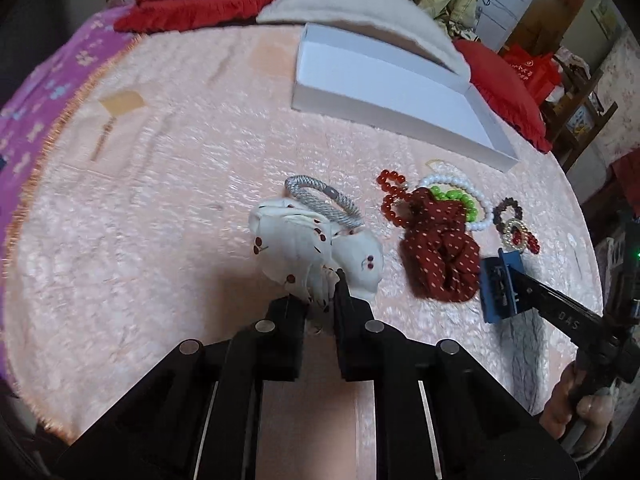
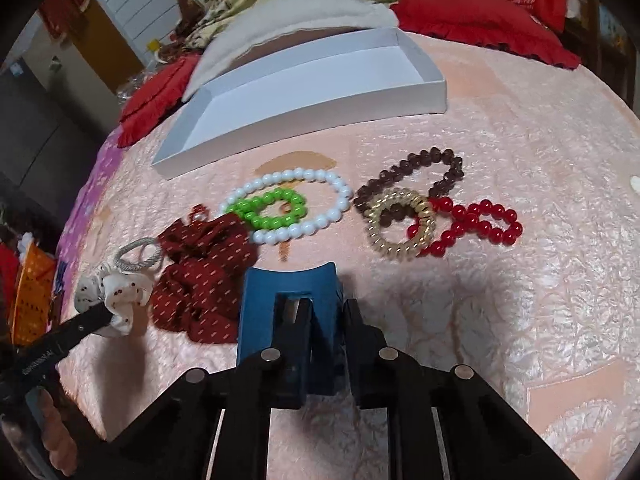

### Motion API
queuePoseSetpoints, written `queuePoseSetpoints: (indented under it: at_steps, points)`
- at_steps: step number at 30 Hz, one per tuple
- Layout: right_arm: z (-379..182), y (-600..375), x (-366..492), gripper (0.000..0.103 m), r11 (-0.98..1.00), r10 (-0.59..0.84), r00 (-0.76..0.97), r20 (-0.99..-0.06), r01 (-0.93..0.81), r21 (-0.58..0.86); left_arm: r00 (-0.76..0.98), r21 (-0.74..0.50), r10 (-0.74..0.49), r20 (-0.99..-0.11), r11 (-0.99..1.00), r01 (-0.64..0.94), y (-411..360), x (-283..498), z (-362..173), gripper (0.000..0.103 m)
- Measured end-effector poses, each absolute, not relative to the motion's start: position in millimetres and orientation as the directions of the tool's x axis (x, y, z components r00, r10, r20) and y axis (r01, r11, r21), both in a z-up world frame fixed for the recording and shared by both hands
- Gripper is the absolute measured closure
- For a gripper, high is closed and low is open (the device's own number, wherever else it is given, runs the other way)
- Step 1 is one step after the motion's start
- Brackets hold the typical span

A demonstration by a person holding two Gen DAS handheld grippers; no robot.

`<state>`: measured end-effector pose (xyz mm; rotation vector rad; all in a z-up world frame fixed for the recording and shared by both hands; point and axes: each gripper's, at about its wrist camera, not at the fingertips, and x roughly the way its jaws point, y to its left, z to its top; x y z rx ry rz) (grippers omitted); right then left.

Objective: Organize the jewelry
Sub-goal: 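Carry the clip and scrunchie into the white box and open both tools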

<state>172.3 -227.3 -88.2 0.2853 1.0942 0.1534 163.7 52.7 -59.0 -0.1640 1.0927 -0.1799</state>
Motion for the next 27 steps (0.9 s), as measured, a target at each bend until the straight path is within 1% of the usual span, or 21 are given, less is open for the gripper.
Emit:
queuePoseSetpoints:
  at_steps: [5,8,11,15,18,22,24,27]
  points:
    - [-67.3,-223.4,155.1,0.089,0.948,0.293,0.482,-0.826,-0.033,0.317,0.509,-0.174,-0.188,-0.840,0.982,0.076,53.6,140.9,-23.8,0.092]
    - [-48.0,-224.2,147.9,0.089,0.942,0.314,0.507,-0.803,-0.058,0.332,0.539,-0.181,-0.206,-0.817,0.978,0.100,51.5,132.3,-1.6,0.092]
    - [-22.8,-226.7,143.3,0.089,0.936,0.333,0.540,-0.773,-0.088,0.341,0.565,-0.204,-0.250,-0.786,0.968,0.144,50.3,125.6,27.5,0.092]
    - [11.9,-229.5,146.7,0.089,0.933,0.346,0.584,-0.735,-0.127,0.338,0.599,-0.190,-0.273,-0.753,0.961,0.199,46.2,126.6,60.2,0.092]
    - [33.9,-236.9,160.9,0.089,0.927,0.360,0.602,-0.713,-0.142,0.348,0.604,-0.179,-0.283,-0.745,0.957,0.227,44.1,146.0,79.9,0.092]
    - [54.2,-250.9,196.7,0.089,0.920,0.362,0.626,-0.691,-0.122,0.373,0.616,-0.144,-0.261,-0.743,0.962,0.232,38.0,191.1,93.4,0.092]
    - [58.4,-254.7,218.4,0.089,0.934,0.326,0.641,-0.694,-0.108,0.339,0.618,-0.129,-0.246,-0.747,0.965,0.229,34.9,218.9,93.5,0.092]
    - [49.9,-259.8,264.9,0.089,0.944,0.298,0.624,-0.722,-0.079,0.321,0.595,-0.130,-0.233,-0.769,0.969,0.211,30.2,270.3,83.4,0.092]
